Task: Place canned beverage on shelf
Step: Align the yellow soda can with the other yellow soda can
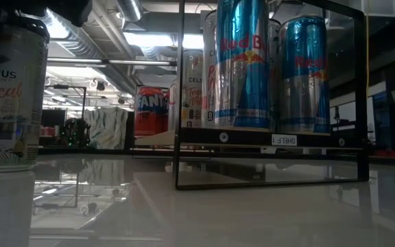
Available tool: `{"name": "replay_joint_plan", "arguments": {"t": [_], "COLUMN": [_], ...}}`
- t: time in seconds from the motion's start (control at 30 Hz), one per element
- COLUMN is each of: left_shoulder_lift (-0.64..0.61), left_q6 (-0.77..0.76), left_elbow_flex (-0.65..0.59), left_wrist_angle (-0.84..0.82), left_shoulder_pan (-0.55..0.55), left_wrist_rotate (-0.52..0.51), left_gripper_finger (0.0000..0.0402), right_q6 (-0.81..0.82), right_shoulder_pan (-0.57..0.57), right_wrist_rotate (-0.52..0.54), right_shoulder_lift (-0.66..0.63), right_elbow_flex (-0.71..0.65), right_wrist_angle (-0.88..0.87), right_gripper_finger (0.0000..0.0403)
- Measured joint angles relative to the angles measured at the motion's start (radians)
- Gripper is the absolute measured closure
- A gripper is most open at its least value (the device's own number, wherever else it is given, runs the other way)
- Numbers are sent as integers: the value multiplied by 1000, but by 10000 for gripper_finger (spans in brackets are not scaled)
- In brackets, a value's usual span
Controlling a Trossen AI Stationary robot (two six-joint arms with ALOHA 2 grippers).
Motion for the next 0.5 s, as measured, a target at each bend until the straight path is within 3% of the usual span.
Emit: {"name": "replay_joint_plan", "arguments": {"t": [0.33,0.5], "left_shoulder_lift": [0,0], "left_q6": [48,107], "left_elbow_flex": [1,60], "left_wrist_angle": [-1,-12], "left_shoulder_pan": [0,0], "left_wrist_rotate": [4,-19], "left_gripper_finger": [82,81], "right_q6": [0,0], "right_shoulder_pan": [0,0], "right_wrist_rotate": [0,0], "right_shoulder_lift": [0,0], "right_elbow_flex": [0,0], "right_wrist_angle": [0,0], "right_gripper_finger": [35,35]}}
